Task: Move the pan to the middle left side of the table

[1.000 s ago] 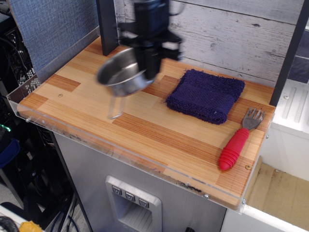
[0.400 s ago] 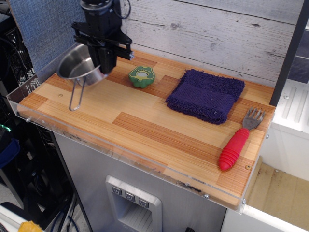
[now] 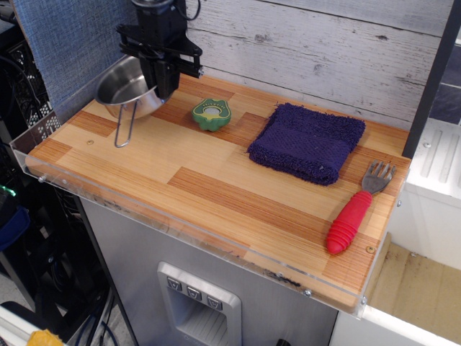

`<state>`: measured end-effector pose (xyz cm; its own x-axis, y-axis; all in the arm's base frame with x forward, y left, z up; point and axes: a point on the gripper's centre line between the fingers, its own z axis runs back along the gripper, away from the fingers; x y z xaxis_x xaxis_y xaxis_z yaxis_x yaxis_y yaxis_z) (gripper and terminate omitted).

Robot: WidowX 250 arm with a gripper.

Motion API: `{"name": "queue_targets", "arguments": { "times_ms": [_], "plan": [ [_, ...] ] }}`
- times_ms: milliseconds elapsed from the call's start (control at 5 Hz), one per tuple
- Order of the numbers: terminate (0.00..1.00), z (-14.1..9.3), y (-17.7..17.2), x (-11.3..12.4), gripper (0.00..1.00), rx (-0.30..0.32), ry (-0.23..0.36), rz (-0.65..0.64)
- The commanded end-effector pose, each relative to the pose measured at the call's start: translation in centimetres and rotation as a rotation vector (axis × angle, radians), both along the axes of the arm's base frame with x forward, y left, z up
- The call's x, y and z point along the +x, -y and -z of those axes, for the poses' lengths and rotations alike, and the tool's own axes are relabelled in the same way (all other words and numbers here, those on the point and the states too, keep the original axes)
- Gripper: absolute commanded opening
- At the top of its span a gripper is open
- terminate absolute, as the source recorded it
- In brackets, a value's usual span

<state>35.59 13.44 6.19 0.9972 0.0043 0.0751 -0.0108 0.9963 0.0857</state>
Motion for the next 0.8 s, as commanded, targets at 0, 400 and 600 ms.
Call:
{"name": "queue_targets", "arguments": {
  "times_ms": [0, 400, 600],
  "plan": [
    [0.00, -0.2, -0.8, 0.7, 0.00, 0.013, 0.005, -0.010],
    [0.00, 0.9, -1.9, 0.1, 0.00, 0.049, -0.056, -0.029],
    [0.00, 1.0, -2.2, 0.0, 0.00, 0.059, -0.075, -0.037]
  ]
}}
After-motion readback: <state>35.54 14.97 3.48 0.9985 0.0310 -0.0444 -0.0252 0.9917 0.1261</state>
